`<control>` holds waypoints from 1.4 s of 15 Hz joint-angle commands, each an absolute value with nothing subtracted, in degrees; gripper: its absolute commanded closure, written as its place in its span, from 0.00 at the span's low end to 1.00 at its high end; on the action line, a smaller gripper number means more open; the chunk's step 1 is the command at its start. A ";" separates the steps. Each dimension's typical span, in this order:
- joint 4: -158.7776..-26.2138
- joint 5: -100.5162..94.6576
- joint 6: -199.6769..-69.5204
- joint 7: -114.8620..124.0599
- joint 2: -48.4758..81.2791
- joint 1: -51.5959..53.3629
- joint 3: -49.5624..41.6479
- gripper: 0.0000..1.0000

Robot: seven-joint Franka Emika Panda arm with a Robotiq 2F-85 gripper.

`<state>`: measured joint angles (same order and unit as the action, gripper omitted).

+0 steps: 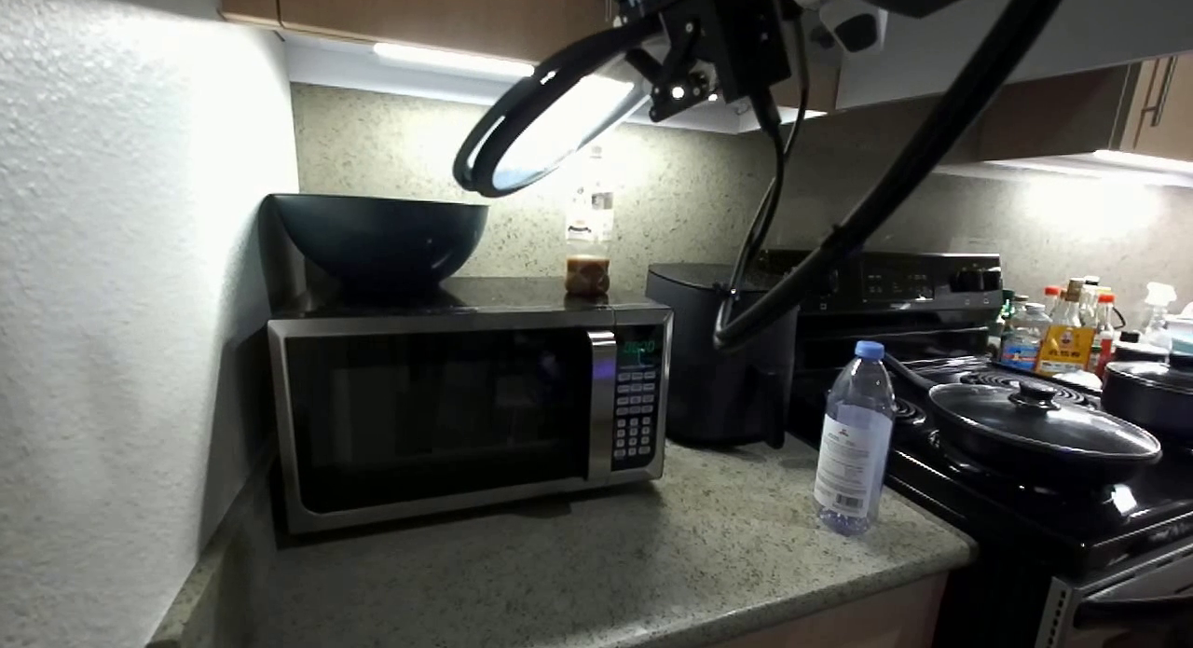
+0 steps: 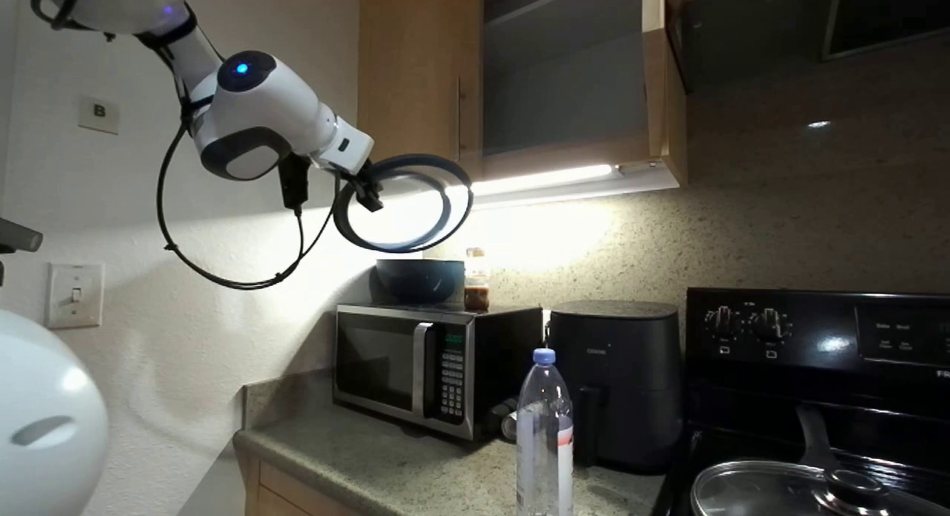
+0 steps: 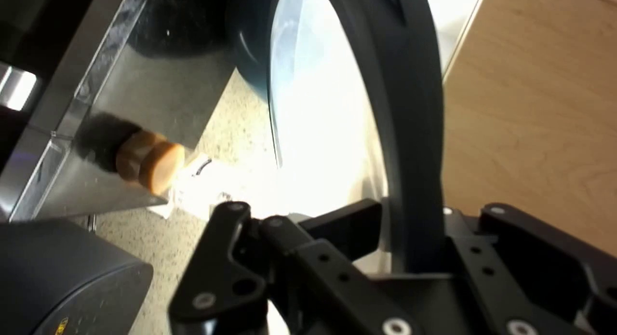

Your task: Pick up the lids from the top of the microwave and put them inside the open upper cabinet

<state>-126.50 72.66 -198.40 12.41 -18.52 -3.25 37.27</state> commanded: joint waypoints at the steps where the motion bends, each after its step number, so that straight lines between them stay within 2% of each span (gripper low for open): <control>1: -132.81 77.67 -198.40 16.65 -31.53 -18.95 48.82 0.98; 5: -133.65 85.38 -198.40 22.15 -42.64 -36.71 63.41 0.98; 6: -131.97 85.94 -198.40 24.22 -42.43 -38.53 65.57 0.98; 7: -132.65 83.04 -198.33 21.00 -37.90 -33.35 61.35 0.97; 10: -132.49 84.13 -198.15 24.22 -41.42 -38.31 66.24 0.97; 14: -132.41 84.73 -197.83 24.46 -42.10 -36.52 63.88 0.99; 21: -142.70 92.12 -197.98 24.88 -56.56 -36.52 51.69 0.99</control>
<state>-137.48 88.80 -197.98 24.37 -48.80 -36.08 55.69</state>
